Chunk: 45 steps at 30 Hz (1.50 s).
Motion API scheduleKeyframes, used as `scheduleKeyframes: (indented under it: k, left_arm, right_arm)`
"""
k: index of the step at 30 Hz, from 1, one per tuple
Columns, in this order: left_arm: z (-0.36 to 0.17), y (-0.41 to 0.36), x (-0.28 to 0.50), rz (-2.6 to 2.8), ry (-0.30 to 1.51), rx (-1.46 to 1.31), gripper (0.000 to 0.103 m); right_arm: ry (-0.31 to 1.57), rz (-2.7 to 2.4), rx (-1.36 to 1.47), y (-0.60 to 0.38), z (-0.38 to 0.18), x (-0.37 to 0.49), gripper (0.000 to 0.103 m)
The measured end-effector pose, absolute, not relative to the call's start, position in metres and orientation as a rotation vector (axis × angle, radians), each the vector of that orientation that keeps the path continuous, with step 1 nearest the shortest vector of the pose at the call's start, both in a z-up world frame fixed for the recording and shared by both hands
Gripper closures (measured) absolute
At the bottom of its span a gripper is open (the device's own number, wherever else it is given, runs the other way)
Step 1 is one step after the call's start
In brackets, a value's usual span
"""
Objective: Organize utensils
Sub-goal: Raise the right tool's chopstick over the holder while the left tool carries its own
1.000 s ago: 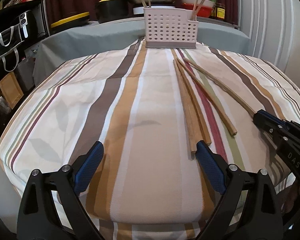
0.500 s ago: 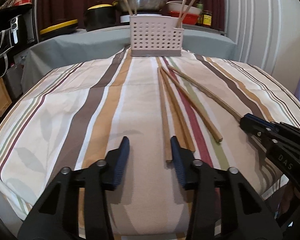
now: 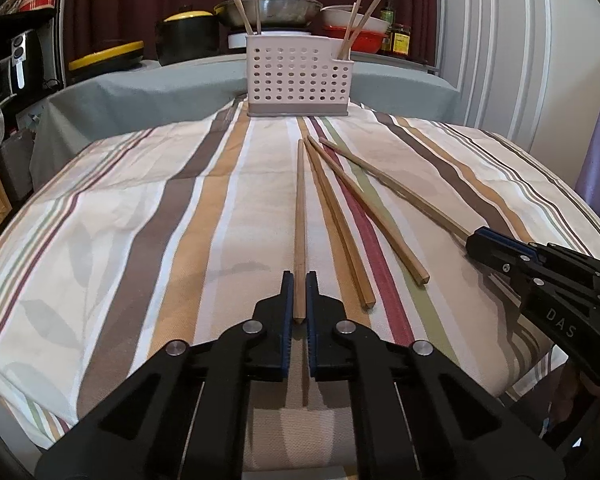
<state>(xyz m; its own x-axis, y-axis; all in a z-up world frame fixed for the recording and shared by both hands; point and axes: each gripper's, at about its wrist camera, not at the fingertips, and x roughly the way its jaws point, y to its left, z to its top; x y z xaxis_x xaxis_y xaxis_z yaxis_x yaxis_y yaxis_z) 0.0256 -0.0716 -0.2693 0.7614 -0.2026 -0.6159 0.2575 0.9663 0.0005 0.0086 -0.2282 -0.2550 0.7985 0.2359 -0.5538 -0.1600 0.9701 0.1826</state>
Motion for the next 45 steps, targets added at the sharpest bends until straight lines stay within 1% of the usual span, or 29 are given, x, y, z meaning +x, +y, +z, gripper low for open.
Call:
scheduleKeyframes:
  k: [5, 13, 34, 40, 45]
  left_arm:
    - [-0.259, -0.073, 0.021, -0.250, 0.607, 0.119, 0.097]
    - [-0.234, -0.064, 0.019, -0.252, 0.547, 0.102, 0.097]
    - [-0.141, -0.032, 0.006, -0.197, 0.377, 0.046, 0.097]
    - [-0.113, -0.023, 0.003, -0.181, 0.352, 0.054, 0.097]
    - [-0.106, -0.020, 0.014, -0.172, 0.359, 0.058, 0.097]
  right_arm:
    - [0.580, 0.207, 0.115, -0.227, -0.246, 0.005, 0.097]
    - [0.491, 0.186, 0.090, -0.231, -0.215, -0.002, 0.097]
    - [0.280, 0.137, 0.072, -0.247, -0.130, -0.018, 0.097]
    - [0.266, 0.125, 0.074, -0.251, -0.115, -0.011, 0.096]
    - [0.267, 0.127, 0.074, -0.251, -0.110, 0.002, 0.096]
